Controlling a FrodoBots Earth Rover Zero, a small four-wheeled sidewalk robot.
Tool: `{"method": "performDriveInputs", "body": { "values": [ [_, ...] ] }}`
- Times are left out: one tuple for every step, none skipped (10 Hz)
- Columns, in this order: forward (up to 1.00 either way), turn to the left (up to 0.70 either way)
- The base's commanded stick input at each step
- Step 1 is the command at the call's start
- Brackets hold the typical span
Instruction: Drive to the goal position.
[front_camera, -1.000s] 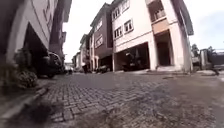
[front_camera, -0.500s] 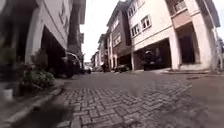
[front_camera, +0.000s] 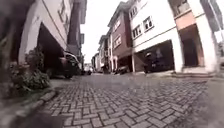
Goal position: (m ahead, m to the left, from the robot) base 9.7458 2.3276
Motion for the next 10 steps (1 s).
{"method": "performDriveInputs", "body": {
  "values": [
    [0.69,0.03],
    [0.69,0.03],
    [0.69,0.03],
    [0.69,0.03],
    [0.69,0.03],
    [0.69,0.03],
    [0.69,0.07],
    [0.69,0.22],
    [0.69,0.30],
    [0.69,0.35]
  ]
}}
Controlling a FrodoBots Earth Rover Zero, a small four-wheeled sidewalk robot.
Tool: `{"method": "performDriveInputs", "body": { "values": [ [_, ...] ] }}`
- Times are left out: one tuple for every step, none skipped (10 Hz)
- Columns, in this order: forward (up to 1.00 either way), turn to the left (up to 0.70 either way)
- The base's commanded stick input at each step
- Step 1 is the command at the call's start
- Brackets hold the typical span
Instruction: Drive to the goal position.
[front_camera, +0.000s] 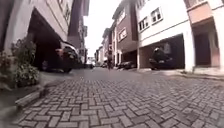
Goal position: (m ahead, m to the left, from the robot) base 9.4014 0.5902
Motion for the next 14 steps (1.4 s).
{"method": "performDriveInputs", "body": {
  "values": [
    [0.69,0.35],
    [0.69,0.35],
    [0.69,0.35],
    [0.69,0.03],
    [0.69,0.03],
    [0.69,0.03],
    [0.69,0.03],
    [0.69,0.03],
    [0.69,0.03],
    [0.69,0.03],
    [0.69,0.03],
    [0.69,0.03],
    [0.69,0.03],
    [0.69,0.03]
  ]
}}
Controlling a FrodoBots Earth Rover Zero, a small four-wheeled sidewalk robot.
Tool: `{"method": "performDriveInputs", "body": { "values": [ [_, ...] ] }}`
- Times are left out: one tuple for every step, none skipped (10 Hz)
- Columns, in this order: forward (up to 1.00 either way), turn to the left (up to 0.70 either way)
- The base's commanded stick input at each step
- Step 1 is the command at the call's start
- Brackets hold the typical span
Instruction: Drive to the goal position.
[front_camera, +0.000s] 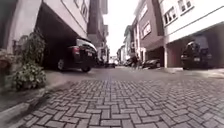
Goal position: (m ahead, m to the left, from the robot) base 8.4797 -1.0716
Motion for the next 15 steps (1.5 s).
{"method": "performDriveInputs", "body": {
  "values": [
    [0.69,0.03],
    [0.69,0.03],
    [0.69,0.03],
    [0.69,0.03],
    [0.69,0.03],
    [0.69,0.03],
    [0.69,0.03],
    [0.69,0.03],
    [0.69,0.03],
    [0.69,0.03],
    [0.69,0.03],
    [0.69,0.03],
    [0.69,0.03],
    [0.69,0.03],
    [0.69,0.03]
  ]
}}
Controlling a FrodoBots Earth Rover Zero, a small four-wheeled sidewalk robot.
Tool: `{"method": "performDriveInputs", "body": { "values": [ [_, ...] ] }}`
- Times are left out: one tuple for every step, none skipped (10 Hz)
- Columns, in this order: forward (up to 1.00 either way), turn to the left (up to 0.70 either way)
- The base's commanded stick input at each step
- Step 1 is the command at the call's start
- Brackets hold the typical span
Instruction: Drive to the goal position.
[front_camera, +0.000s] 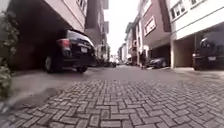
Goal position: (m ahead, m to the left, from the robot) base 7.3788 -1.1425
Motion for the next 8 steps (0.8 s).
{"method": "performDriveInputs", "body": {
  "values": [
    [0.69,0.03],
    [0.69,0.03],
    [0.69,0.03],
    [0.69,0.03],
    [0.69,0.03],
    [0.69,0.03],
    [0.69,0.03],
    [0.69,0.03]
  ]
}}
